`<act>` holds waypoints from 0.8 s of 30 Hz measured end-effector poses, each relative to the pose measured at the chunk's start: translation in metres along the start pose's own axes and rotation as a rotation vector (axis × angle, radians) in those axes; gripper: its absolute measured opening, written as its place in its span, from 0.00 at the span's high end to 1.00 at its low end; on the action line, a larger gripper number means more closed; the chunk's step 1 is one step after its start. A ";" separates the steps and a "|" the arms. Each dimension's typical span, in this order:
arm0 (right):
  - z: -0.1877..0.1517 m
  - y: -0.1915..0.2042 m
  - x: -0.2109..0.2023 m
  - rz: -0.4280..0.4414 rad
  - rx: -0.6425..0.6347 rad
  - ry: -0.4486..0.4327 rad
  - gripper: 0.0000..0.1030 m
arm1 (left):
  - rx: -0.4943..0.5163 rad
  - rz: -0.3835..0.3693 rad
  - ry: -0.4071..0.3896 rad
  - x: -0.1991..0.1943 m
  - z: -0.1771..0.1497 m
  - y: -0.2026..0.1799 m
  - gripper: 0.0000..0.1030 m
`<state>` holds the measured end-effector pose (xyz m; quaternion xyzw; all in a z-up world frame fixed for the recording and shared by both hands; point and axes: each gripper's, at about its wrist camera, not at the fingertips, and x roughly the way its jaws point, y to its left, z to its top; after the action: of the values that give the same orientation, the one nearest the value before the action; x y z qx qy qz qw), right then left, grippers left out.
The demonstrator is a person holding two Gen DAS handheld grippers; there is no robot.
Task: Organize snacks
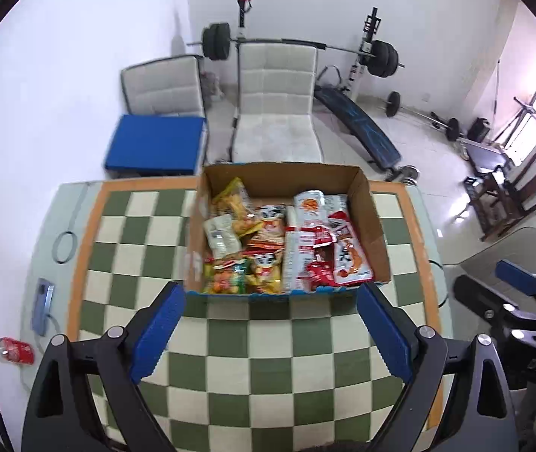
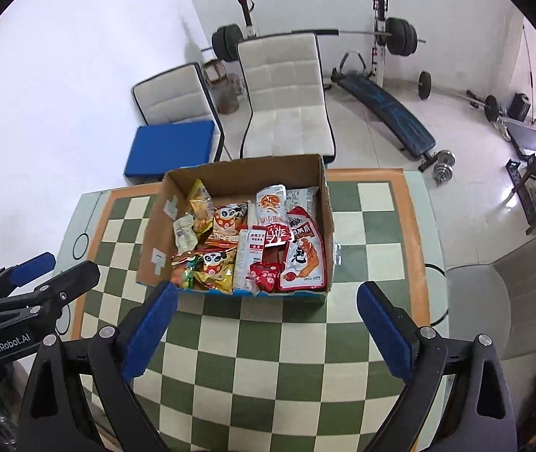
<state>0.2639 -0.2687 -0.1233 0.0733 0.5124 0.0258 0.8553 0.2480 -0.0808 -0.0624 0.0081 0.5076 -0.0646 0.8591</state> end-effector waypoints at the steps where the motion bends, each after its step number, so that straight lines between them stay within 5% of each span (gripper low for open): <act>1: -0.004 0.001 -0.007 -0.001 0.000 -0.010 0.05 | 0.009 0.011 -0.017 -0.008 -0.004 -0.002 0.09; 15: -0.044 0.015 -0.110 0.002 -0.028 -0.133 0.04 | 0.002 0.001 -0.107 -0.075 -0.035 -0.012 0.09; 24: -0.054 0.017 -0.142 -0.023 -0.033 -0.178 0.04 | 0.023 0.033 -0.183 -0.108 -0.044 -0.021 0.09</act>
<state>0.1491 -0.2633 -0.0217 0.0555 0.4348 0.0180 0.8986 0.1556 -0.0865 0.0121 0.0204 0.4258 -0.0570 0.9028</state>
